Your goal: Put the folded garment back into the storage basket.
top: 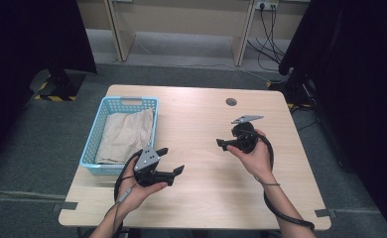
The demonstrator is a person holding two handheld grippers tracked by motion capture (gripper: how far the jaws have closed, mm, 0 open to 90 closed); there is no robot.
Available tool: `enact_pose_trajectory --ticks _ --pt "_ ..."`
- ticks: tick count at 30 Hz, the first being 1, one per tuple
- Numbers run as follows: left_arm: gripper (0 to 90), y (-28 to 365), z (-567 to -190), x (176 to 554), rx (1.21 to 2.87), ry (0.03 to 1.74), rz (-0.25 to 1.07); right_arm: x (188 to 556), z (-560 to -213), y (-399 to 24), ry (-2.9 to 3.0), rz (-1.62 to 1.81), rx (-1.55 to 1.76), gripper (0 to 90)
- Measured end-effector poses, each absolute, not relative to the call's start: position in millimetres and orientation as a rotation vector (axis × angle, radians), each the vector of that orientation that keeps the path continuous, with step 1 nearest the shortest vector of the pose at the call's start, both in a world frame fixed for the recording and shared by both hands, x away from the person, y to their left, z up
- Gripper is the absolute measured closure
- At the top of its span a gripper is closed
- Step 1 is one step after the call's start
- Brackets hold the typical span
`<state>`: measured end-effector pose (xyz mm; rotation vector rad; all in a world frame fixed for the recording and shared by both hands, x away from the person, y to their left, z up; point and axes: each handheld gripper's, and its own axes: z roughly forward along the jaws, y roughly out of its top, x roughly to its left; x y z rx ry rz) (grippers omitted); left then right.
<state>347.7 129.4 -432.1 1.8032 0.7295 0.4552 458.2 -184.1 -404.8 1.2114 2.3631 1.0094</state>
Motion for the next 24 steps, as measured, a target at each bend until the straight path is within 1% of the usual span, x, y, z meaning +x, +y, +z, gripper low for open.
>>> enact_pose_trajectory --ticks 14,24 --pt "18.1 124.1 -445.8 341.9 1.805 0.725 0.439 434.4 -423.4 -214.3 2.306 1.035 1.257 25.7" --pt "18.1 124.9 -448.6 339.1 1.798 0.731 0.45 418.8 -435.3 -229.8 2.271 1.058 1.265 25.7"
